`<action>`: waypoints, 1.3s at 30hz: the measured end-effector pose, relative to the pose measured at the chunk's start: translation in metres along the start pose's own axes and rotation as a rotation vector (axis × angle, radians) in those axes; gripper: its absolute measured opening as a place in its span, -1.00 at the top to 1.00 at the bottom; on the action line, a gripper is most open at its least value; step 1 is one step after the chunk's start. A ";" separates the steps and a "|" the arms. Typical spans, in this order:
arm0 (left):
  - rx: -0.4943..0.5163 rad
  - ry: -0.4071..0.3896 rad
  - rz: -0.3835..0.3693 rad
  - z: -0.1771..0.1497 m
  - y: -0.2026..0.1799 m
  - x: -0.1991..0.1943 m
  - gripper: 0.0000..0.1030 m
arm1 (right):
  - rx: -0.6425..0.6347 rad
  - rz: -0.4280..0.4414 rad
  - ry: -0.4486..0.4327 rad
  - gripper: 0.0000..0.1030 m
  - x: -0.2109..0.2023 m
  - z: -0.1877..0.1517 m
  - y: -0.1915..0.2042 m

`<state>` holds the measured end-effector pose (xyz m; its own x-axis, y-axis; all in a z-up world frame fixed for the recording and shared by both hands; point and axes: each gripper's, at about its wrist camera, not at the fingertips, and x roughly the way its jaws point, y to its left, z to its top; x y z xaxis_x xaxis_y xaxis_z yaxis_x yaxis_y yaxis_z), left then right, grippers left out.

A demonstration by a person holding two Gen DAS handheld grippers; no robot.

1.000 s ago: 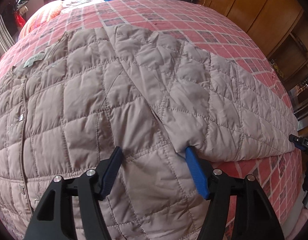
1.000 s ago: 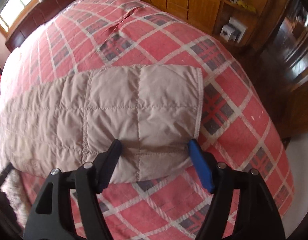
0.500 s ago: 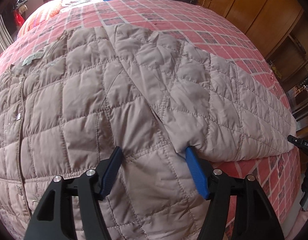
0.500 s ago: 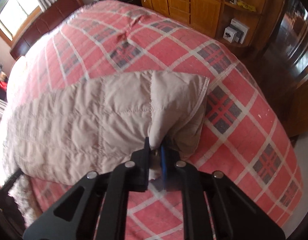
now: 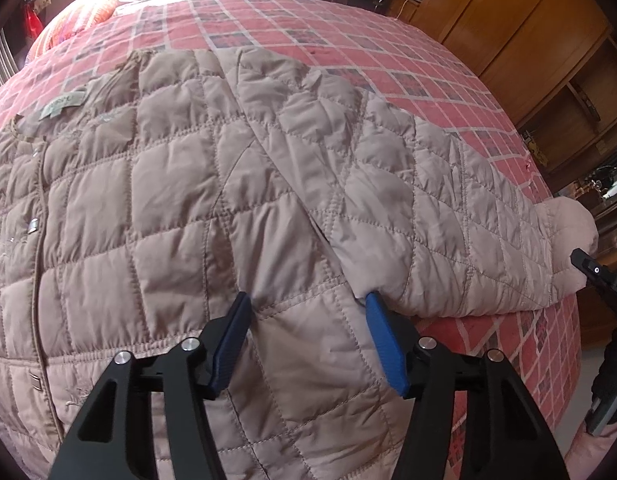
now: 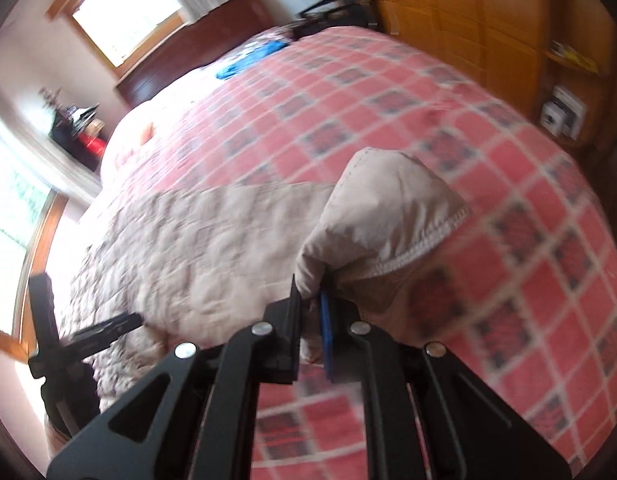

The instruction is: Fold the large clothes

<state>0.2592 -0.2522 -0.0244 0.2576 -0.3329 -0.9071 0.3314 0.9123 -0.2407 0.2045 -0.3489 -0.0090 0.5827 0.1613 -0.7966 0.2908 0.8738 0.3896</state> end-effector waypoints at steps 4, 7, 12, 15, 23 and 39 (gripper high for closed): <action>0.001 -0.022 0.010 -0.002 0.010 -0.013 -0.12 | -0.121 0.066 -0.005 0.86 0.011 0.000 0.049; -0.013 -0.025 0.020 -0.001 0.017 -0.015 -0.12 | -0.189 0.112 0.018 0.86 0.026 0.000 0.080; -0.027 -0.021 0.015 -0.003 0.025 -0.013 -0.12 | -0.272 0.086 0.110 0.85 0.068 -0.012 0.121; -0.026 -0.018 0.017 -0.004 0.026 -0.010 -0.12 | -0.296 0.037 0.166 0.73 0.094 -0.020 0.129; -0.053 -0.012 -0.025 -0.002 0.031 -0.015 -0.15 | -0.313 0.202 0.171 0.26 0.059 -0.029 0.129; -0.007 0.023 -0.258 0.006 -0.038 -0.006 -0.10 | 0.003 0.062 0.074 0.26 0.020 -0.031 -0.012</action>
<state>0.2503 -0.2865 -0.0077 0.1447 -0.5498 -0.8226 0.3771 0.7993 -0.4679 0.1896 -0.3418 -0.0439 0.5421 0.2485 -0.8027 0.2584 0.8597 0.4406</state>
